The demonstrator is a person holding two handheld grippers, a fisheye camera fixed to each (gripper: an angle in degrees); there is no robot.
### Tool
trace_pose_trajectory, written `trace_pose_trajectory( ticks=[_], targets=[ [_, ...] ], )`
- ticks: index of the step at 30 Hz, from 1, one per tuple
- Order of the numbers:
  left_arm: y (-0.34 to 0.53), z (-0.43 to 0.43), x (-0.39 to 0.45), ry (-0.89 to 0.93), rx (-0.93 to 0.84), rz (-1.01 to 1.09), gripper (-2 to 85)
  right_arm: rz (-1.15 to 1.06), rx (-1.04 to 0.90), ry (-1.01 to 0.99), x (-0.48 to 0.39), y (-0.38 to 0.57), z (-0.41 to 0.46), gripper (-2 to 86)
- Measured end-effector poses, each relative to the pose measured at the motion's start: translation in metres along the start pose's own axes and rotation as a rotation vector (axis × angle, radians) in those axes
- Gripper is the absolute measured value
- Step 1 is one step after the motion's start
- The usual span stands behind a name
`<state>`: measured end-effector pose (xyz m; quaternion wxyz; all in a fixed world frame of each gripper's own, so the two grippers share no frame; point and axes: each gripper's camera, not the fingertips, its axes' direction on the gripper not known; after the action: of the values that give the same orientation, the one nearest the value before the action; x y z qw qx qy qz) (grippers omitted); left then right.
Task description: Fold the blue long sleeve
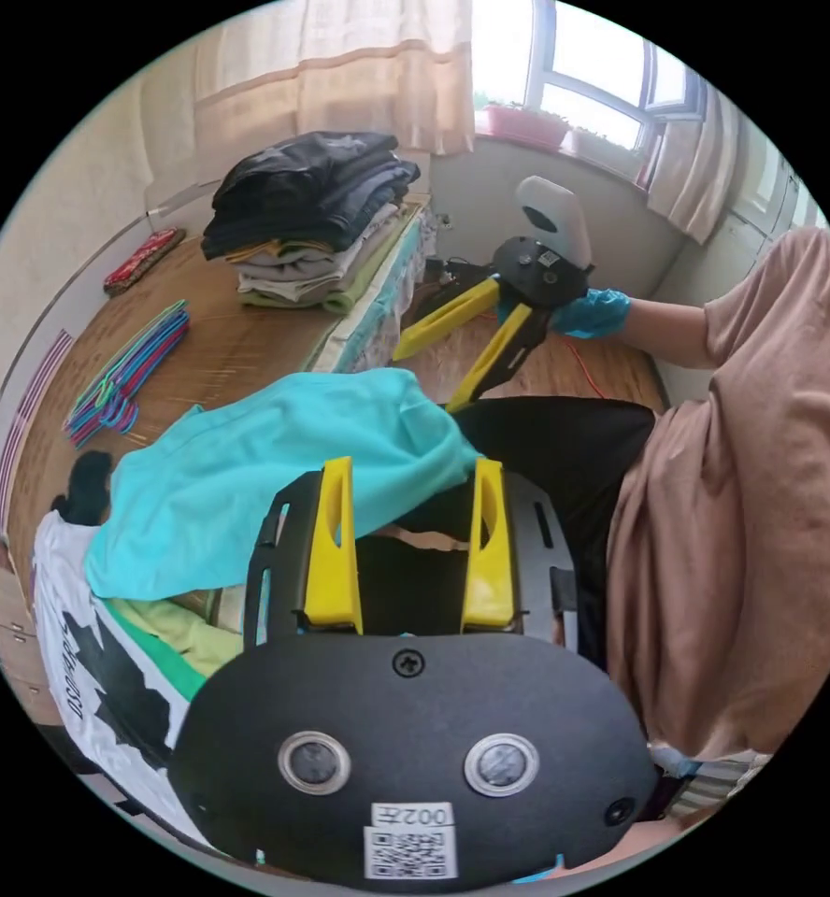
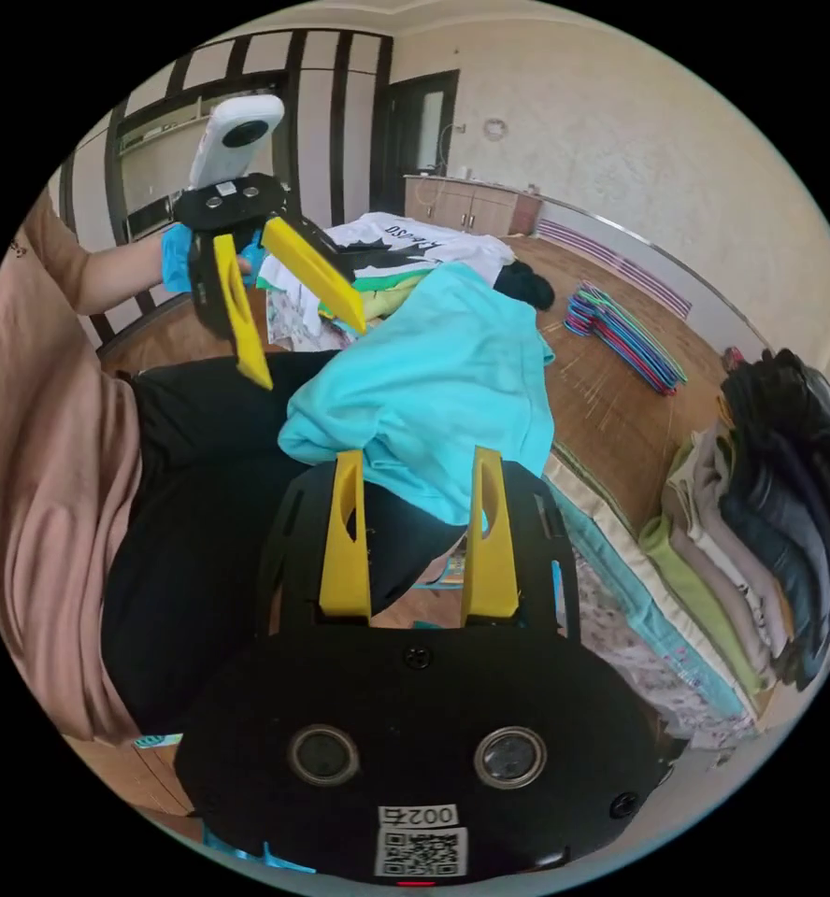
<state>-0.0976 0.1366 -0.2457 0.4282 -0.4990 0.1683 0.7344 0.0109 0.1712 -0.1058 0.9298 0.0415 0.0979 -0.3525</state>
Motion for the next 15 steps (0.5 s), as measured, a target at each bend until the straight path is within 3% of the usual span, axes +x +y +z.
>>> trace_pose_trajectory(
  ticks=[5,10,15],
  targets=[
    [0.016,0.020,0.015,-0.060,-0.008,-0.172,9.1,-0.028,0.032,-0.107,-0.002,-0.002,0.008,11.6],
    [0.033,0.012,0.026,-0.135,0.008,-0.326,0.7,-0.054,0.045,-0.088,-0.013,0.001,0.005,6.2],
    [0.044,-0.009,0.047,-0.228,-0.011,-0.350,-0.8,-0.081,0.021,0.031,-0.021,0.011,0.003,8.6]
  ],
)
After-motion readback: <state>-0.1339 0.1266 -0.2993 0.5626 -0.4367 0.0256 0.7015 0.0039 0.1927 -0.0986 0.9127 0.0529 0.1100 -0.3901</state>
